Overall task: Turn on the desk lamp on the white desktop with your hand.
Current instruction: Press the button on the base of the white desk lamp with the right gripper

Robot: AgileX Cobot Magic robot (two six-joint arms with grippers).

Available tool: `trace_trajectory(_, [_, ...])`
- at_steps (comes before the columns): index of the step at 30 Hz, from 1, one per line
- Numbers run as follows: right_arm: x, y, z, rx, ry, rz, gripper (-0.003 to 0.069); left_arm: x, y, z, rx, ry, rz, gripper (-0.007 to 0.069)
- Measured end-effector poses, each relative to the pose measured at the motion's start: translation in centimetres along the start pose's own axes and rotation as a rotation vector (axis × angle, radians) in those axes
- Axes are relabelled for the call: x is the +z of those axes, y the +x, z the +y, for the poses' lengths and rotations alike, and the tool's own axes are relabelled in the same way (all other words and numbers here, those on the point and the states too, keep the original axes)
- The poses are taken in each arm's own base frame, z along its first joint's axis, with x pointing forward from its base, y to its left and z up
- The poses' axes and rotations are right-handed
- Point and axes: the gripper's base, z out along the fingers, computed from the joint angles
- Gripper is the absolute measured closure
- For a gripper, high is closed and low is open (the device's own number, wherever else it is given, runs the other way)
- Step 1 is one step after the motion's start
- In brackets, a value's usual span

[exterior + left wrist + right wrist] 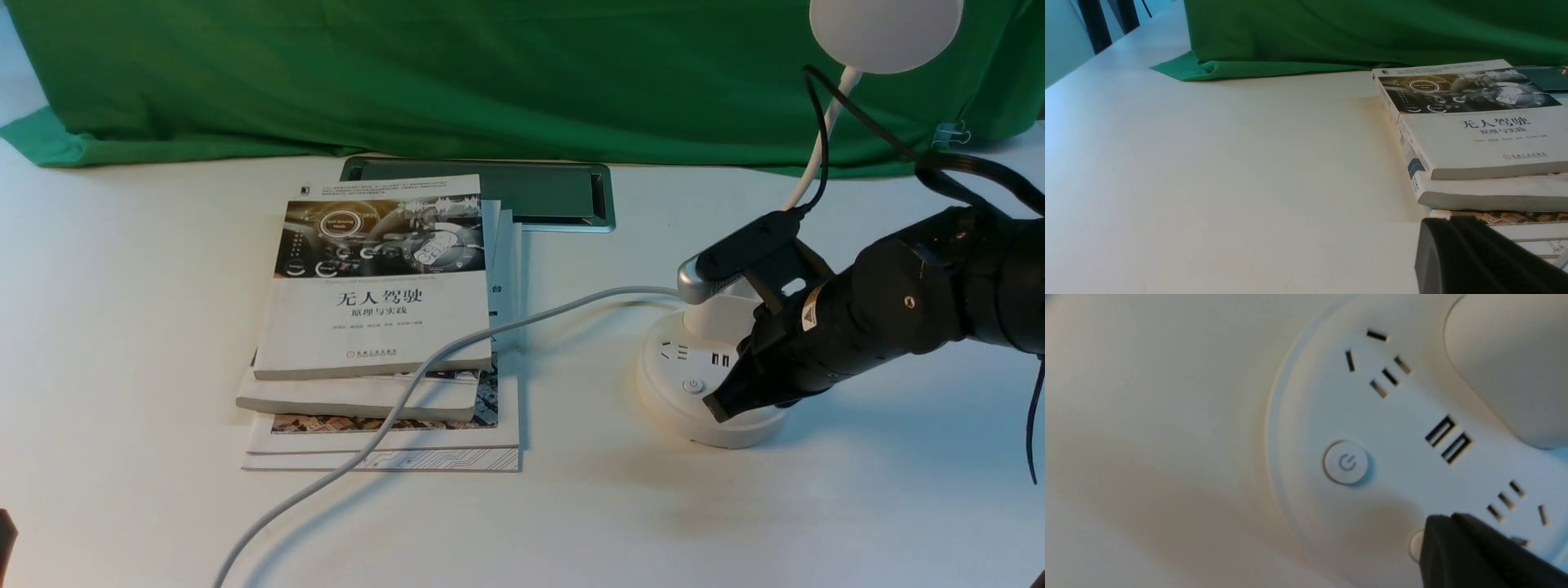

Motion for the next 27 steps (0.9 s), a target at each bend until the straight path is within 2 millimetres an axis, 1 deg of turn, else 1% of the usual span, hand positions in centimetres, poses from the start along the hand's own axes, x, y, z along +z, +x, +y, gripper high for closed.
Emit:
trace_trajectory(2, [0.5, 0.2, 0.0, -0.001, -0.003, 0.019, 0.0629, 0.0, 0.0, 0.0, 0.0, 0.0, 0.0, 0.0603])
trace_trajectory(11, [0.9, 0.3, 0.1, -0.001, -0.005, 0.033, 0.0629, 0.0, 0.0, 0.0, 0.0, 0.0, 0.0, 0.0603])
trace_trajectory(20, [1.9, 0.2, 0.0, -0.002, -0.009, 0.057, 0.0629, 0.0, 0.0, 0.0, 0.0, 0.0, 0.0, 0.0603])
trace_trajectory(24, [1.9, 0.1, 0.0, -0.002, -0.009, 0.057, 0.0629, 0.0, 0.0, 0.0, 0.0, 0.0, 0.0, 0.0603])
trace_trajectory(27, [1.7, 0.0, 0.0, -0.002, -0.007, 0.048, 0.0629, 0.0, 0.0, 0.0, 0.0, 0.0, 0.0, 0.0603])
